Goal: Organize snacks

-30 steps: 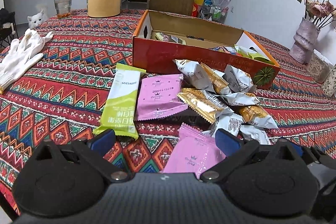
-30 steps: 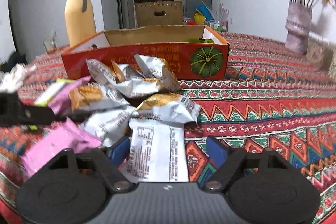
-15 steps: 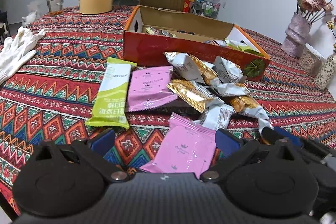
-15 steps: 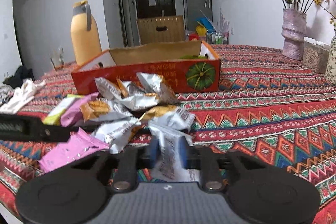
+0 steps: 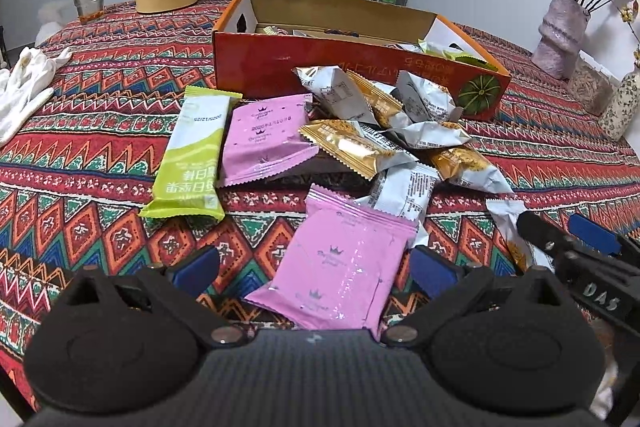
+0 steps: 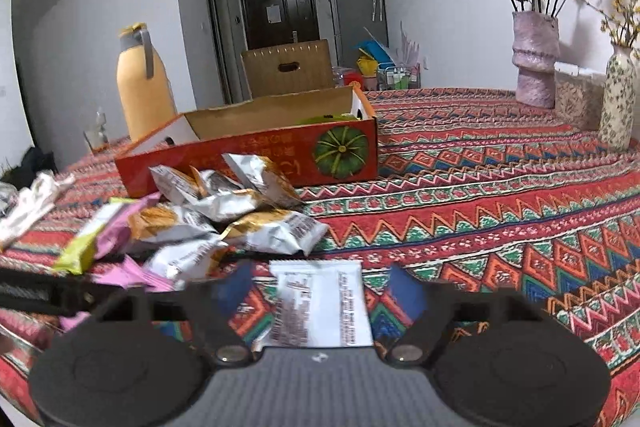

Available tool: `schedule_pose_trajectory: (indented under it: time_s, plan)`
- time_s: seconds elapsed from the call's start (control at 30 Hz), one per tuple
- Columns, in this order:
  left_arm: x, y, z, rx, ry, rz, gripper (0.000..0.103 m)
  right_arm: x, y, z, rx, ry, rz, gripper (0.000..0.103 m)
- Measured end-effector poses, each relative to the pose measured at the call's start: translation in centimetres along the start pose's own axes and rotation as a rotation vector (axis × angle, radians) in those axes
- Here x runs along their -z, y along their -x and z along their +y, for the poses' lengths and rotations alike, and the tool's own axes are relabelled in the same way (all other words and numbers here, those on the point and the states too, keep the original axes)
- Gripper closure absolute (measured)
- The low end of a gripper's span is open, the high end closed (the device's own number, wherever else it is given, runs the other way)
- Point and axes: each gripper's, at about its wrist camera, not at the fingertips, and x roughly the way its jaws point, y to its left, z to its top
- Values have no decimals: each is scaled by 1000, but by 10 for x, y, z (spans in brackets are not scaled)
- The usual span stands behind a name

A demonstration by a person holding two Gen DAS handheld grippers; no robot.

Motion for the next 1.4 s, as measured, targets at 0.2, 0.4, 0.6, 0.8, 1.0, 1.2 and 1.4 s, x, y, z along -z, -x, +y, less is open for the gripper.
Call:
schedule_pose_trajectory:
  time_s: [0.2, 0.4, 0.6, 0.8, 1.0, 1.2, 1.4]
  plan:
    - [0, -2, -4, -9, -28, 5, 0, 4, -28, 6, 20, 53, 72, 40]
    - [0, -6, -7, -9, -49, 15, 0, 13, -23, 21, 24, 160, 40, 58]
    - [3, -12, -6, -4, -60, 36, 0, 13, -14, 9, 0, 84, 17, 61]
    - [6, -18, -11, -5, -93, 41, 0, 11, -8, 5, 5, 67, -7, 61]
    - [11, -16, -20, -13, -149, -1, 29, 12, -7, 5, 3, 63, -6, 61]
    - [14, -10, -22, 11, -170, -27, 40, 13, -6, 6, 5, 62, -5, 61]
    - [16, -3, -21, 12, -168, -41, 40, 13, -1, 6, 9, 55, -10, 61]
